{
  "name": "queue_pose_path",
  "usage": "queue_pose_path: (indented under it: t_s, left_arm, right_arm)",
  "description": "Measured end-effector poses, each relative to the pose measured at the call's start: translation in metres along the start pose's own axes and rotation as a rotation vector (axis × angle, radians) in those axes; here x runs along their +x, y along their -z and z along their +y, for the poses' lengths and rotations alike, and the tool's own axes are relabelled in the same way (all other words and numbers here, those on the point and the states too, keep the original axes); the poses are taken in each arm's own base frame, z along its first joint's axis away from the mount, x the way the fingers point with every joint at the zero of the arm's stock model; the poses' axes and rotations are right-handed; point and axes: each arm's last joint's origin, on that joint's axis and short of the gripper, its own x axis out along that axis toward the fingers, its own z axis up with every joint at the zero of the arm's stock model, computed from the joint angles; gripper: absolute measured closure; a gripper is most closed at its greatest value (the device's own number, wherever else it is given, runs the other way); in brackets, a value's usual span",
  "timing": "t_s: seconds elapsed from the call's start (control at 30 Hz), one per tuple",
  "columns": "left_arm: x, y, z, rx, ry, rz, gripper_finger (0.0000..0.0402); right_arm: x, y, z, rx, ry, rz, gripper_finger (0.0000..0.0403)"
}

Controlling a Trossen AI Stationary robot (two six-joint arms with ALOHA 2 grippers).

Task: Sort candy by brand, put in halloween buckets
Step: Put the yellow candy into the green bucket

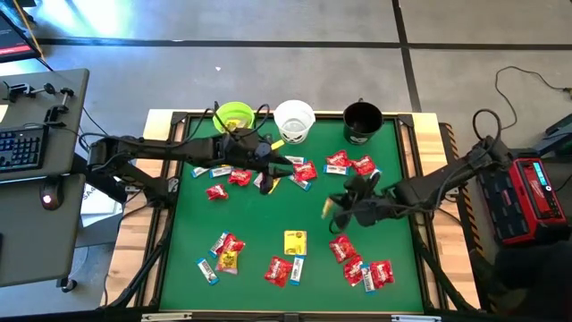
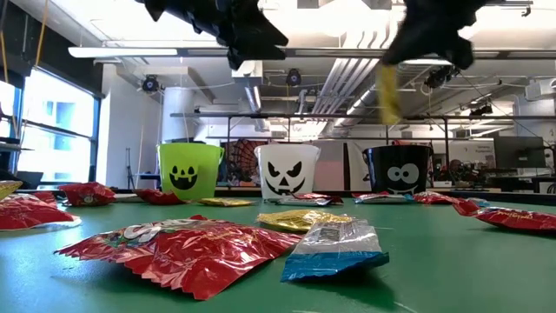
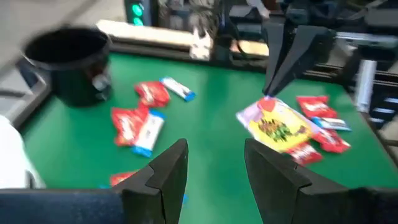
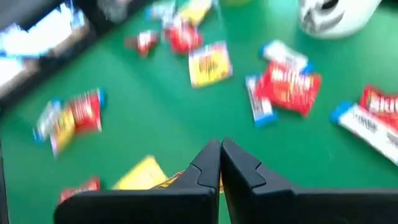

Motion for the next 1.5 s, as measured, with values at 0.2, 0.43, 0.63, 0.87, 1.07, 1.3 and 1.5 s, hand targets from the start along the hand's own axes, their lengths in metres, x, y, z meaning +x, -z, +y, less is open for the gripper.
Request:
queue_pose_path:
  t_s: [0.2, 0.43, 0.63, 0.87, 1.07, 1.3, 1.5]
  left_arm:
    - [0.000, -0.009, -0.007, 0.077, -0.069, -0.101, 0.0242]
    - [0.000, -0.013, -0.007, 0.071, -0.088, -0.133, 0.0212]
    - [0.000, -0.013, -0.012, 0.098, -0.109, -0.138, 0.0191]
    - [0.000, -0.013, -0.016, 0.100, -0.133, -0.139, 0.0183]
    - [-0.001, -0.017, -0.020, 0.084, -0.156, -0.189, 0.0183]
    - [-0.002, -0.022, -0.021, 0.062, -0.159, -0.243, 0.0183]
    - [0.000, -0.021, -0.021, 0.051, -0.161, -0.241, 0.0183]
  right_arm:
    - [0.008, -0.025, 0.001, 0.160, 0.025, -0.233, 0.0403]
    - [0.012, -0.050, 0.001, 0.337, 0.020, -0.428, 0.0403]
    - [0.017, -0.063, -0.004, 0.398, 0.019, -0.484, 0.0403]
    - [0.018, -0.073, -0.006, 0.453, 0.002, -0.532, 0.0403]
    - [0.017, -0.077, -0.005, 0.495, -0.017, -0.574, 0.0403]
    - [0.013, -0.084, -0.001, 0.534, -0.067, -0.621, 0.0403]
    - [0.010, -0.088, 0.001, 0.541, -0.098, -0.656, 0.0403]
